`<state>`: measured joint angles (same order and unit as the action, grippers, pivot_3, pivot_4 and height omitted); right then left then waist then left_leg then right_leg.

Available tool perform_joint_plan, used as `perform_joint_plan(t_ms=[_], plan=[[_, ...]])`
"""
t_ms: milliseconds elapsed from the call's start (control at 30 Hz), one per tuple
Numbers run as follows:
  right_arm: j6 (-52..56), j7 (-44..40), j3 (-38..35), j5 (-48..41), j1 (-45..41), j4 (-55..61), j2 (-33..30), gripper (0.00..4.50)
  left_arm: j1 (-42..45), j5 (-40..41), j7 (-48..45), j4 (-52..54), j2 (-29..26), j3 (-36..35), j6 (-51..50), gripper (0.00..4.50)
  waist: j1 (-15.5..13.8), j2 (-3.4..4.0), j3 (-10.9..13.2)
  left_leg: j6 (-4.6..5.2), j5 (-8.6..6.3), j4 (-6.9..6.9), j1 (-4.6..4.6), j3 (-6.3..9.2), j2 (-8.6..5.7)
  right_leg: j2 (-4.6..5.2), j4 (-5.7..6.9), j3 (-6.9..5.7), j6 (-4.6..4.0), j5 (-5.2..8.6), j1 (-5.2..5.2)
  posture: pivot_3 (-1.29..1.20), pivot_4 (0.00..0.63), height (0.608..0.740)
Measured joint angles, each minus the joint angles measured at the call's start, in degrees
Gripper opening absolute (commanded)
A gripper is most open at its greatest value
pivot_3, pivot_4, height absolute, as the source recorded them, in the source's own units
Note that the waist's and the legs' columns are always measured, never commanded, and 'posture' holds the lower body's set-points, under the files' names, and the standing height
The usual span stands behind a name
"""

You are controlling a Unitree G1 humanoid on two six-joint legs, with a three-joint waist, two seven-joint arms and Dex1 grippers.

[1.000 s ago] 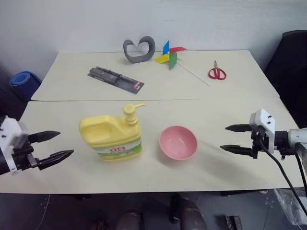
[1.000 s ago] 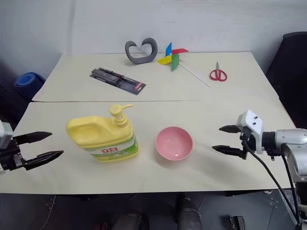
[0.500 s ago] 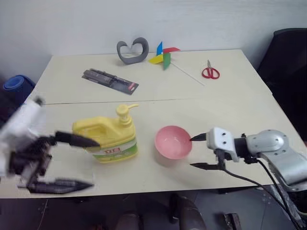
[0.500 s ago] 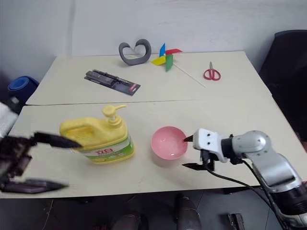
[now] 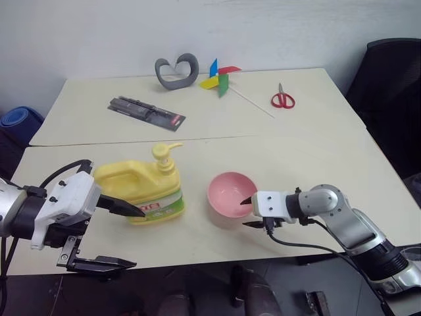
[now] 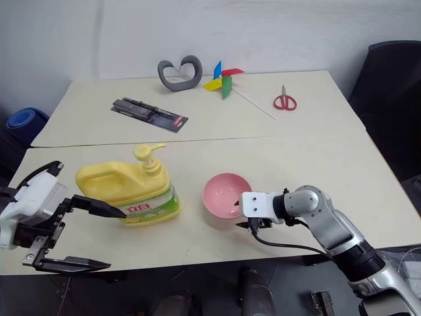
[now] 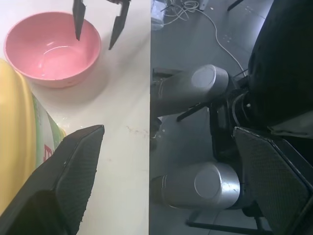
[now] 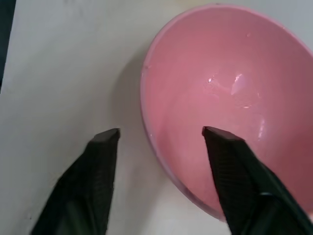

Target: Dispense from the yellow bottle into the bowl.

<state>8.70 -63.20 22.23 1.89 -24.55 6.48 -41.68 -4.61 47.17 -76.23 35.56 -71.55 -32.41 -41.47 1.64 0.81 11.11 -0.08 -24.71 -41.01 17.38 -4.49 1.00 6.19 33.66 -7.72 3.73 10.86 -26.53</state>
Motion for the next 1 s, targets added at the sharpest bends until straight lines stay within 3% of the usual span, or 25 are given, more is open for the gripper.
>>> perform_joint_plan(t_ms=[167, 267, 400, 467, 767, 1000], plan=[[-1.4, -0.3, 0.2, 0.6, -1.5, -1.6, 1.3, 2.49, 1.5, 0.0, 1.1, -0.1, 0.2, 0.4, 0.1, 4.5, 0.0, 0.0, 0.0, 0.01, -0.01, 0.0, 0.0, 0.0, 0.0, 0.0, -0.01, 0.04, 0.0, 0.0, -0.01, 0.0, 0.15, 0.74], [-2.2, -0.6, 0.3, 1.1, -2.1, -2.5, 2.1, 1.86, 1.7, 0.0, 1.5, -0.1, 0.3, 0.9, 0.1, 4.5, 0.0, -0.01, 0.0, 0.01, -0.01, 0.01, -0.02, 0.01, 0.0, 0.0, 0.01, 0.03, -0.01, 0.0, -0.01, 0.0, 0.15, 0.74], [-2.6, -1.7, 0.7, 1.2, -2.2, -4.0, 3.0, 0.49, 3.3, 0.5, 3.0, -0.1, 0.7, 1.6, -0.4, 4.5, 0.0, -0.02, 0.0, 0.03, -0.01, 0.0, -0.01, 0.02, 0.0, 0.01, -0.01, 0.03, 0.0, 0.0, -0.01, 0.0, 0.15, 0.74], [-3.0, -1.9, 1.0, 1.3, -2.8, -4.4, 3.2, 0.04, 4.7, 1.8, 4.1, -0.2, 0.9, 1.7, -1.1, 4.5, 0.0, -0.02, 0.0, 0.03, -0.02, 0.0, -0.02, 0.04, 0.0, 0.01, -0.01, 0.04, 0.0, 0.0, 0.0, 0.0, 0.15, 0.74], [-3.7, -4.6, 1.1, 1.1, -4.9, -5.6, 3.6, 0.04, 11.5, 6.3, 8.2, -2.2, 2.0, 2.5, -3.8, 4.5, 0.0, -0.08, 0.0, 0.03, -0.02, -0.02, -0.09, 0.1, 0.0, 0.01, 0.03, 0.08, 0.01, -0.01, 0.0, 0.0, 0.15, 0.74], [-4.5, -14.9, 0.7, -1.5, -21.3, -11.1, 2.2, 0.04, 33.1, 14.9, 18.2, -15.7, 2.9, 4.6, -8.4, 4.5, 0.1, -0.18, 0.1, 0.03, 0.02, -0.04, -0.21, 0.31, -0.01, 0.0, 0.13, 0.1, -0.04, -0.09, -0.04, 0.0, 0.15, 0.74]])
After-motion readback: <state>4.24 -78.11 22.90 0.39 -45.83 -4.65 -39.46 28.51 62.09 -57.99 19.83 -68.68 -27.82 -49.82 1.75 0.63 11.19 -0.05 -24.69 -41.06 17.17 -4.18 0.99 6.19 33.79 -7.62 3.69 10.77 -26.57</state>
